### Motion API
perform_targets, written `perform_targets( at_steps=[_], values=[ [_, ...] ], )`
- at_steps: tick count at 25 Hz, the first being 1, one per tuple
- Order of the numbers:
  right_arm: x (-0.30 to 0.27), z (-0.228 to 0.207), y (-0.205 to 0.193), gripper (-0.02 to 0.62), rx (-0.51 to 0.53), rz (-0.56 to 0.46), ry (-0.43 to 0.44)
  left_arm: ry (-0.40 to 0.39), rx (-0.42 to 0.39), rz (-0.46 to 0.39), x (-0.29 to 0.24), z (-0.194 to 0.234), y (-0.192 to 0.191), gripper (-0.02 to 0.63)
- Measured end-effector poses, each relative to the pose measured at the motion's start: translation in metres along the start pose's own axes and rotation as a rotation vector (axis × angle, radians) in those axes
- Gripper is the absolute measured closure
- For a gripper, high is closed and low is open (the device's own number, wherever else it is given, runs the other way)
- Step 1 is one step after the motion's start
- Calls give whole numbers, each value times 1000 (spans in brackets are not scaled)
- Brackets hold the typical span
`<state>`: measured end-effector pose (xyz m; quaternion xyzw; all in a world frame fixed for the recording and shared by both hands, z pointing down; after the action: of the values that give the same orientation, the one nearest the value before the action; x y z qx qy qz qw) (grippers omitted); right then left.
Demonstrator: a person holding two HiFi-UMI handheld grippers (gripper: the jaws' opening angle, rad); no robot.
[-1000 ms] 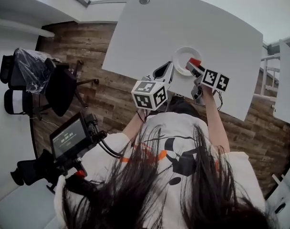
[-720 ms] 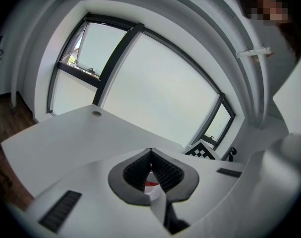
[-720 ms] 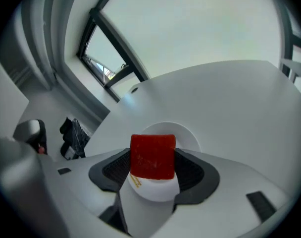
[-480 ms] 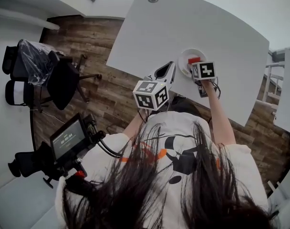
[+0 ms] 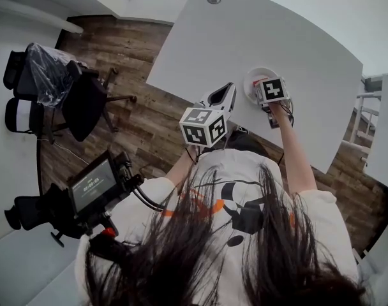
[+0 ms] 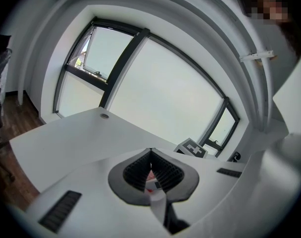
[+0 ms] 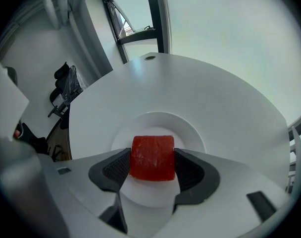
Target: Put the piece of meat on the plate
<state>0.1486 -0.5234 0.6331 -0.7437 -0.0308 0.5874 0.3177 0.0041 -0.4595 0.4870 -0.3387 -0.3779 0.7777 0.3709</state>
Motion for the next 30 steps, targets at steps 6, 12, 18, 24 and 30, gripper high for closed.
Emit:
perform_targets(
  at_steps=[6, 12, 18, 24, 30],
  values=[
    [-1, 0, 2, 316, 0, -48, 5, 3, -2, -6, 0, 2, 2, 600],
    [9, -10, 13, 314, -50, -110, -9, 1, -5, 1, -3, 0, 1, 601],
    [48, -17, 22, 316, -256, -284, 15, -19, -12, 11, -2, -2, -1, 601],
    [102, -8, 24, 316, -699, -552, 242, -60, -33, 29, -1, -8, -6, 600],
    [130, 13, 6, 319, -863, -660, 312, -112, -49, 51, 2, -18, -13, 600]
  ],
)
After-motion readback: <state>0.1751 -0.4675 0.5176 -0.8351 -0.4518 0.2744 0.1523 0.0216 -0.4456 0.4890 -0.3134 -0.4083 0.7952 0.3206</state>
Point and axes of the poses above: the fingertips, and each gripper's own axes: x backward along the fingers, z to its left, y out of its top, the point moved 4 cm from there along x, backward along the fingers, and after that the axes turned 9 degrees about -z, right-handed, at the moved point
